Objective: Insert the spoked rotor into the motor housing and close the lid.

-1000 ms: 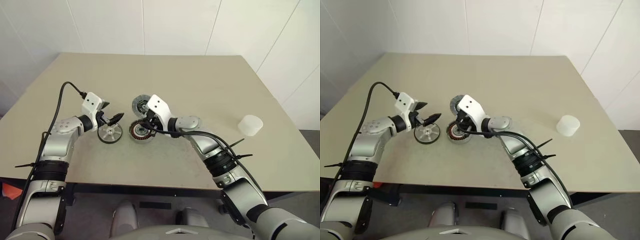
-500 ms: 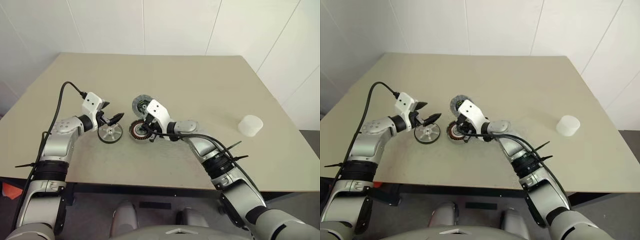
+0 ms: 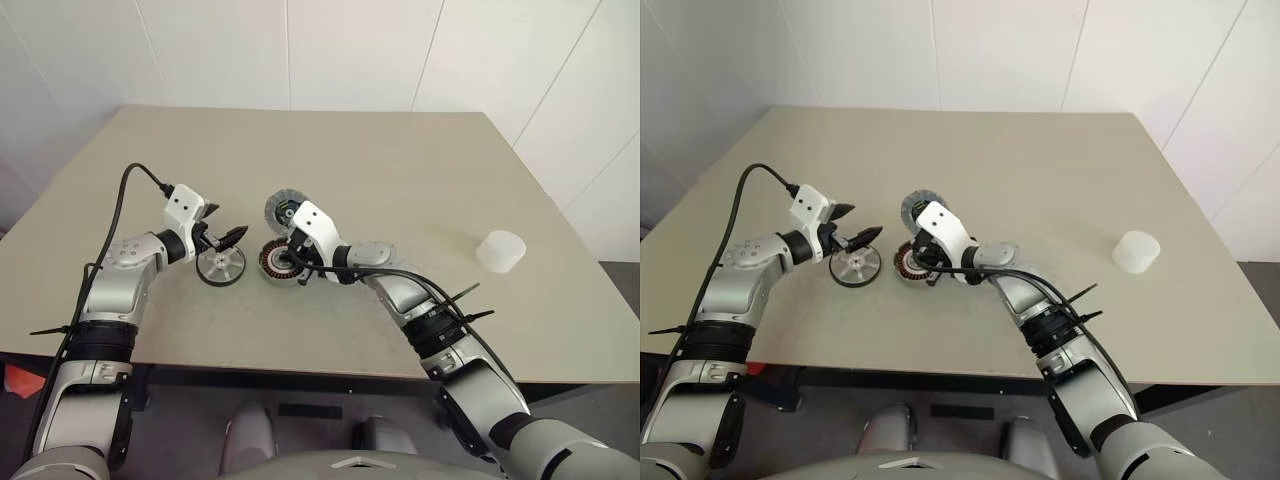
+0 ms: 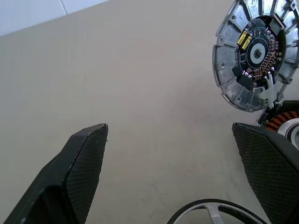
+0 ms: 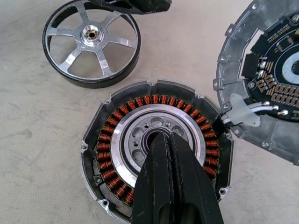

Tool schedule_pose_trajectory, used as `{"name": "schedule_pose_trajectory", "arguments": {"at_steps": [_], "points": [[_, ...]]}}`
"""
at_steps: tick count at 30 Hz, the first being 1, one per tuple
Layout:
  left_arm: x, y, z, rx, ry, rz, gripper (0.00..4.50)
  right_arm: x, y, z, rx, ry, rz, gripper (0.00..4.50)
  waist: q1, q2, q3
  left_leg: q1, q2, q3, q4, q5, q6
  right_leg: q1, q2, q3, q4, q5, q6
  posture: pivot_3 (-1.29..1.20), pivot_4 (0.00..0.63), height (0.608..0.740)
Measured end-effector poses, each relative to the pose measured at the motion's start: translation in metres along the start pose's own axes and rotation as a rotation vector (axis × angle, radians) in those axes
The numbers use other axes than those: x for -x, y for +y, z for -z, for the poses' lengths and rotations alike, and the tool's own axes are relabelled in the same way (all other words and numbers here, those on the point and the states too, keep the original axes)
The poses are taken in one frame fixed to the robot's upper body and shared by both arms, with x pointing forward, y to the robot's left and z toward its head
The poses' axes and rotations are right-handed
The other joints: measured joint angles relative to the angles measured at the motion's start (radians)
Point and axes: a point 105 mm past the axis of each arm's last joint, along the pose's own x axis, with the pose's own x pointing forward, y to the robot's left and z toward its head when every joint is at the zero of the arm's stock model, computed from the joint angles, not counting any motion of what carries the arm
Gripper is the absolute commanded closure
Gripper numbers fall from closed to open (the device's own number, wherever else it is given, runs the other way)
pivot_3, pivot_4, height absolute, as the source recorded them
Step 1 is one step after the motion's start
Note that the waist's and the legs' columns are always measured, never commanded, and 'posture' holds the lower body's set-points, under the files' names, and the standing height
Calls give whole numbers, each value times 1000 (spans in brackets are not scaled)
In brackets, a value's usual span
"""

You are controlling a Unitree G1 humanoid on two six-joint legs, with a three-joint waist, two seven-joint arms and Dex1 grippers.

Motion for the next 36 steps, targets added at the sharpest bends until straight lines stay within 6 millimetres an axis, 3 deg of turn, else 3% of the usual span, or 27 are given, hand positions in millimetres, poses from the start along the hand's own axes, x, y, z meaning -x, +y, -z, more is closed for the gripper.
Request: {"name": "schedule_pose_trajectory", "arguments": {"at_steps": [4,13,21,29,36], "points": [[0,0,0,0,0,0,0,-2,1,-14,25,-27,-8,4462,0,0,0,0,0,0,0,0,0,0,0,-7,0,0,0,0,0,740],[1,-1,5,7,11,-1,0,-12,12,-3,-20,6,-46,4462,-1,0,0,0,0,-1,0,0,0,0,0,-7,0,0,-1,0,0,740],[2,-1,6,9,13,-1,0,-12,8,3,-27,19,-24,4462,1,0,0,0,0,-2,0,0,-1,2,0,-8,0,0,-1,0,0,740],[2,-2,7,10,17,0,0,2,-7,-16,6,-34,30,4462,0,0,0,0,1,-2,0,1,-1,2,0,-8,0,0,-1,0,0,740],[0,-4,7,9,19,6,0,-1,-2,-6,-14,-11,23,4462,0,0,0,0,1,-2,0,1,-1,2,0,-8,0,0,-1,0,0,740]]}}
